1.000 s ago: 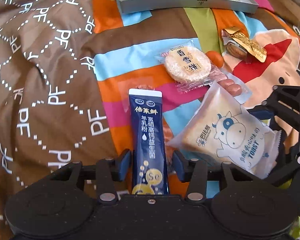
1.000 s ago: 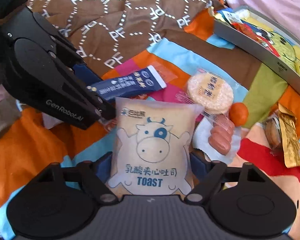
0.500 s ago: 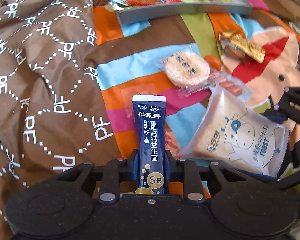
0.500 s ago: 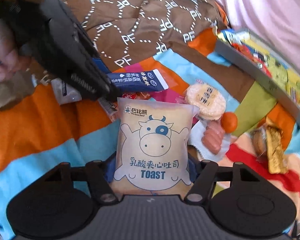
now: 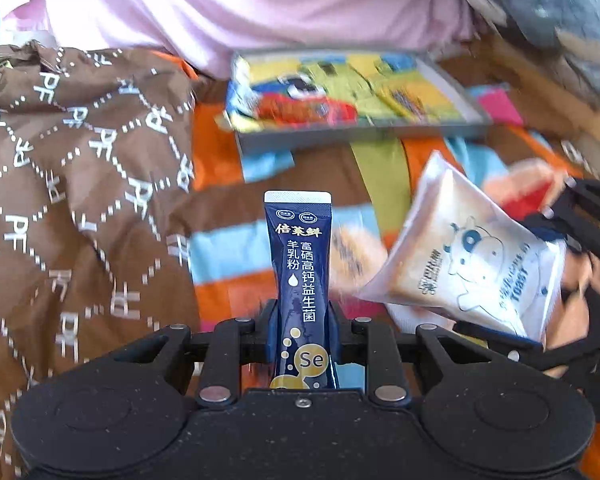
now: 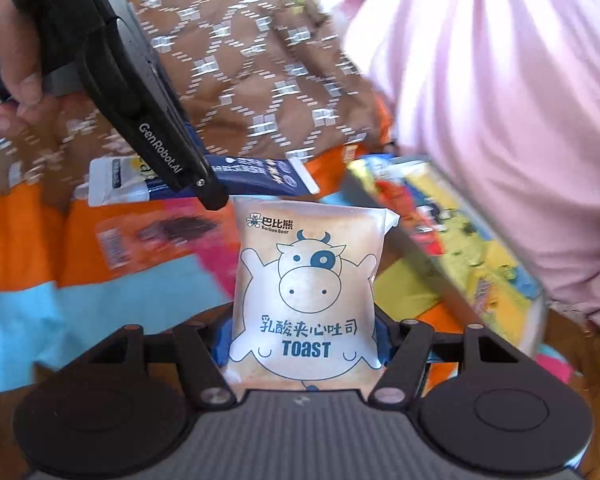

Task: Organize snacks
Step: 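Carry the blue stick and TOAST bread into the frog tray and release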

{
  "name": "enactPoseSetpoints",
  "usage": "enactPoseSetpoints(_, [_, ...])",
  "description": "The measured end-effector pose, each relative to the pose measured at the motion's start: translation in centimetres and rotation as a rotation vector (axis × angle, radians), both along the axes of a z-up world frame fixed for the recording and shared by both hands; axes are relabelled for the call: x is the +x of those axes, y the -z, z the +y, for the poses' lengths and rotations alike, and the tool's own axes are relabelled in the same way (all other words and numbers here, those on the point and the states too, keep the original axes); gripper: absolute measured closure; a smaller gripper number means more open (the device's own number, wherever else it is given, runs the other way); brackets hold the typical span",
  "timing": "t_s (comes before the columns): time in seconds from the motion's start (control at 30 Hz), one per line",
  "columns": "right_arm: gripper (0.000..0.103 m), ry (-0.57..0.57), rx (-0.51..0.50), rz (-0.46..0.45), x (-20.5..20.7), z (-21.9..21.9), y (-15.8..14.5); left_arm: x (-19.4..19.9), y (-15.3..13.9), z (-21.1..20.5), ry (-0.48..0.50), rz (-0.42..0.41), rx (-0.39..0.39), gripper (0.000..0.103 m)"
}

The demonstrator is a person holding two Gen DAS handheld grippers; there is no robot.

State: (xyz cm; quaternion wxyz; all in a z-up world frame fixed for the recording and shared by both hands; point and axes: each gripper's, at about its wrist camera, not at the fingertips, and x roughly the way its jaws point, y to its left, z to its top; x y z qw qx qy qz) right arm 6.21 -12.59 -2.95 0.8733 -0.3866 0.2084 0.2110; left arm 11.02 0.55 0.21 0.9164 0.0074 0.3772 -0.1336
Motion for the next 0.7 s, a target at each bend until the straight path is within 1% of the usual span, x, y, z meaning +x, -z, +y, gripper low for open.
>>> enactPoseSetpoints(0.07, [0.035,0.017,0.004,-0.038,1.0,-0.5,-0.6,1.5,-0.9,0.0,-0.042,-0.019,-0.038,0.077])
enactPoseSetpoints(0.13, [0.035,0.027,-0.008,-0.089,2.3,-0.8,-1.4,3.1,-1.9,-0.3,-0.073,-0.056,-0.070,0.077])
enactPoseSetpoints(0.2, [0.035,0.049,0.001,-0.136,3.8,-1.2,-2.7,4.7,-3.0,-0.7,-0.095,-0.107,-0.088,0.077])
enactPoseSetpoints(0.33, [0.035,0.117,0.067,-0.202,7.4,-1.8,-5.3,8.5,-5.2,-1.7,-0.157,-0.182,-0.152,0.077])
enactPoseSetpoints(0.4, [0.035,0.148,0.103,-0.226,9.3,-2.2,-6.2,10.7,-6.0,-2.2,-0.193,-0.215,-0.197,0.077])
enactPoseSetpoints(0.47, [0.035,0.180,0.132,-0.250,11.3,-2.6,-6.8,12.6,-6.5,-2.7,-0.227,-0.239,-0.227,0.077])
enactPoseSetpoints(0.6, [0.035,0.242,0.173,-0.279,14.9,-3.9,-7.3,16.0,-6.8,-4.0,-0.273,-0.260,-0.237,0.077])
enactPoseSetpoints(0.7, [0.035,0.295,0.206,-0.282,17.1,-5.0,-7.3,17.8,-6.5,-4.8,-0.288,-0.268,-0.225,0.077])
